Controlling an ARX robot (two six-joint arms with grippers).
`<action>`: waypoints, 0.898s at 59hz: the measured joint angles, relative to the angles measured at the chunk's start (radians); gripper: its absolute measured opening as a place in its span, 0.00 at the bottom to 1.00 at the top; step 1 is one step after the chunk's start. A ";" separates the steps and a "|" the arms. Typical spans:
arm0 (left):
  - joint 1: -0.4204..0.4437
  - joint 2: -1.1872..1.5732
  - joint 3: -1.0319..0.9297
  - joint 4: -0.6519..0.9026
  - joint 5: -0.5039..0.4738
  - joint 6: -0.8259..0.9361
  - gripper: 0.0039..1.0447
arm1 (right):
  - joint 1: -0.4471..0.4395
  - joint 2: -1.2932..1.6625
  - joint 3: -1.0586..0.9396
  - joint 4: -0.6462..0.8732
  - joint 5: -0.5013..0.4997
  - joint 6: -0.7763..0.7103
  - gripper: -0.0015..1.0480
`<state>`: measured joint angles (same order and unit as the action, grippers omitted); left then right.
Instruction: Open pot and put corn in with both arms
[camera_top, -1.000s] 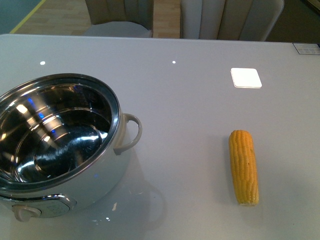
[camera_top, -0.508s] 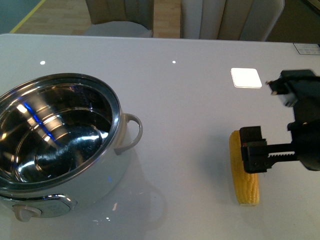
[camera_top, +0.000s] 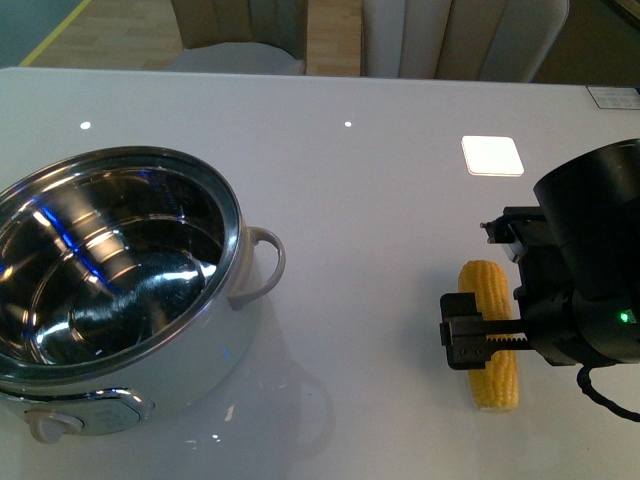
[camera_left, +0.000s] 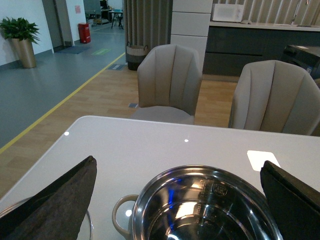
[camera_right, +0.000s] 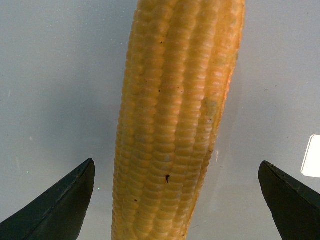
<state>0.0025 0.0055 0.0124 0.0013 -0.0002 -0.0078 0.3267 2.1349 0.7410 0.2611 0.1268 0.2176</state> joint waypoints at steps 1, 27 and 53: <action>0.000 0.000 0.000 0.000 0.000 0.000 0.94 | 0.001 0.004 0.003 -0.001 0.000 0.000 0.92; 0.000 0.000 0.000 0.000 0.000 0.000 0.94 | 0.019 0.041 0.016 -0.016 -0.016 0.001 0.42; 0.000 0.000 0.000 0.000 0.000 0.000 0.94 | 0.019 -0.069 -0.044 0.006 -0.010 0.016 0.18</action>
<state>0.0025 0.0055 0.0124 0.0013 -0.0006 -0.0078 0.3462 2.0659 0.6971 0.2676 0.1165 0.2333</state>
